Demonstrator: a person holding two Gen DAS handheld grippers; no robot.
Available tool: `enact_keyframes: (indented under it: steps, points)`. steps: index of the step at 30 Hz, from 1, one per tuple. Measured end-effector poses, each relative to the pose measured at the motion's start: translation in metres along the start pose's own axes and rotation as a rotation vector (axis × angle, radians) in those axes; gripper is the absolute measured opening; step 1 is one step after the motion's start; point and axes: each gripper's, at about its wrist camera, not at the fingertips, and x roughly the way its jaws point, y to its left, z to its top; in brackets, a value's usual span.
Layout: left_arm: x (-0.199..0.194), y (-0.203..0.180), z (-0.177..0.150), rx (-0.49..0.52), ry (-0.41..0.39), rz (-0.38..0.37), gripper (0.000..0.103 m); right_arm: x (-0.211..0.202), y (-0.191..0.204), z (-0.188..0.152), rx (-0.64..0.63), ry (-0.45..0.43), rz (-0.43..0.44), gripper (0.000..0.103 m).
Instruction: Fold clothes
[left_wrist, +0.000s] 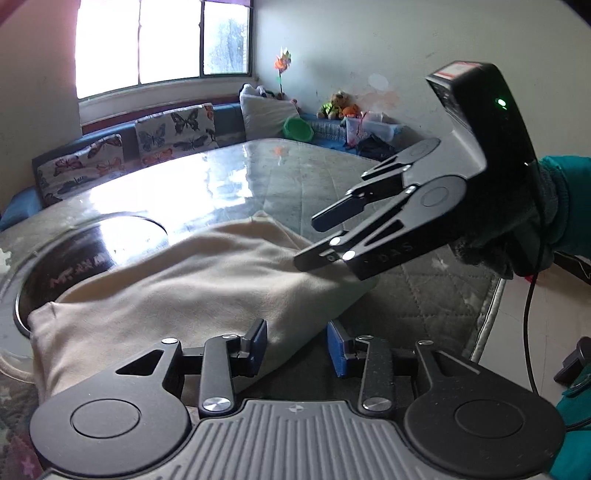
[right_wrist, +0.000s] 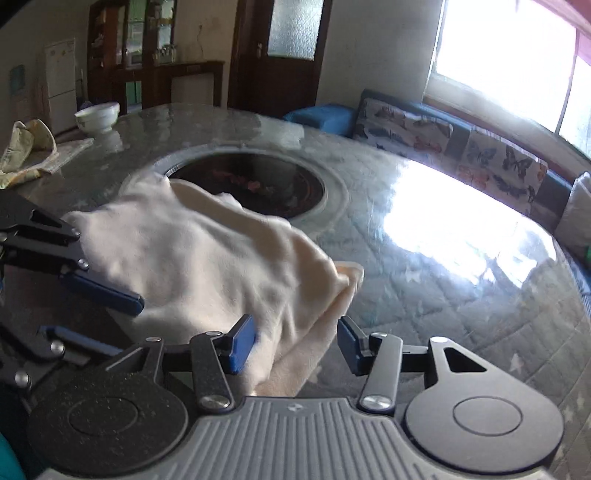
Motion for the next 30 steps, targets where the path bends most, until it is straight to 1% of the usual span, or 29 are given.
enact_keyframes:
  steps: [4, 7, 12, 13, 15, 16, 20, 23, 27, 30]
  points:
    - [-0.008, 0.014, 0.01, -0.033, -0.046, 0.067, 0.039, -0.004, 0.011, 0.013, -0.018, -0.066, 0.032, 0.051]
    - [-0.004, 0.026, 0.008, -0.072, -0.027, 0.104, 0.037, 0.005, 0.02, 0.016, -0.026, -0.066, 0.056, 0.051]
    - [-0.005, 0.024, -0.009, -0.072, 0.008, 0.093, 0.037, 0.005, 0.032, 0.003, -0.063, -0.038, 0.06, 0.052]
    - [-0.006, 0.023, -0.012, -0.071, 0.015, 0.091, 0.037, 0.003, 0.034, -0.002, -0.075, -0.038, 0.051, 0.053]
    - [-0.008, 0.023, -0.016, -0.076, 0.013, 0.088, 0.037, -0.001, 0.039, -0.011, -0.102, -0.059, 0.029, 0.057]
    - [-0.01, 0.023, -0.017, -0.079, 0.011, 0.087, 0.037, -0.004, 0.042, -0.017, -0.115, -0.066, 0.018, 0.057]
    - [-0.015, 0.024, -0.022, -0.093, 0.001, 0.085, 0.038, -0.011, 0.045, -0.023, -0.131, -0.051, 0.013, 0.06]
    - [-0.022, 0.027, -0.023, -0.108, -0.006, 0.089, 0.038, -0.016, 0.047, -0.018, -0.15, -0.055, 0.024, 0.06]
    - [-0.033, 0.039, -0.026, -0.156, -0.02, 0.126, 0.039, -0.019, 0.053, -0.001, -0.182, -0.121, 0.011, 0.067]
    - [-0.038, 0.049, -0.031, -0.196, -0.024, 0.158, 0.039, -0.006, 0.059, 0.011, -0.201, -0.149, -0.003, 0.069]
